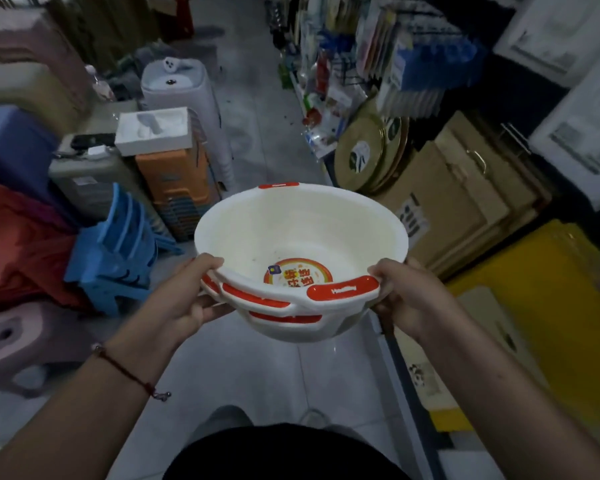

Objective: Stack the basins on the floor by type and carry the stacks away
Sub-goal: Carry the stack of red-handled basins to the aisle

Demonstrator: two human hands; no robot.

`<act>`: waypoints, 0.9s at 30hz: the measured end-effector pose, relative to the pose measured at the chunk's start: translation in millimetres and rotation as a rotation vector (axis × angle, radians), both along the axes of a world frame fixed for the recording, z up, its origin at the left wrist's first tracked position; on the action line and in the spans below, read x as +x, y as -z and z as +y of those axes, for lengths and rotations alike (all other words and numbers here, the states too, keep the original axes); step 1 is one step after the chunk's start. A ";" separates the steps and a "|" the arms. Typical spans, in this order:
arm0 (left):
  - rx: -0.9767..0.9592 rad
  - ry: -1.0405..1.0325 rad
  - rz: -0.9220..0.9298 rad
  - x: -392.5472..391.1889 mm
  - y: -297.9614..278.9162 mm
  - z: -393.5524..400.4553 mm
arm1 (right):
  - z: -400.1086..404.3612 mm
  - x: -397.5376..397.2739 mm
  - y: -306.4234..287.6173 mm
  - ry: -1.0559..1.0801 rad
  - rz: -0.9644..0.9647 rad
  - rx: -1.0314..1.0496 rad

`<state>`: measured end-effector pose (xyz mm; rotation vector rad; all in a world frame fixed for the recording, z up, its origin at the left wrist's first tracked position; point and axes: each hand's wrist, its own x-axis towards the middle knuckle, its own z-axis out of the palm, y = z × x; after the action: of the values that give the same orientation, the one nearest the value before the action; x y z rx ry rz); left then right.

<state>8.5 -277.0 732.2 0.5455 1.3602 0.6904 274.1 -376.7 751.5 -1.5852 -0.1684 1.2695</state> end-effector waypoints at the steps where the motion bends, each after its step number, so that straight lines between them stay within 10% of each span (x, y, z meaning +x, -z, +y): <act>1: 0.001 -0.023 -0.008 2.4 -0.1 14.1 | 18.4 5.2 -1.7 -0.025 0.000 0.000; 27: -0.018 0.040 0.014 60.6 41.5 502.2 | 488.4 75.8 45.9 0.003 0.129 -0.043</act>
<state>69.1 225.2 690.7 0.5628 1.3642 0.6424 349.9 111.7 705.5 -1.5330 -0.0574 1.3764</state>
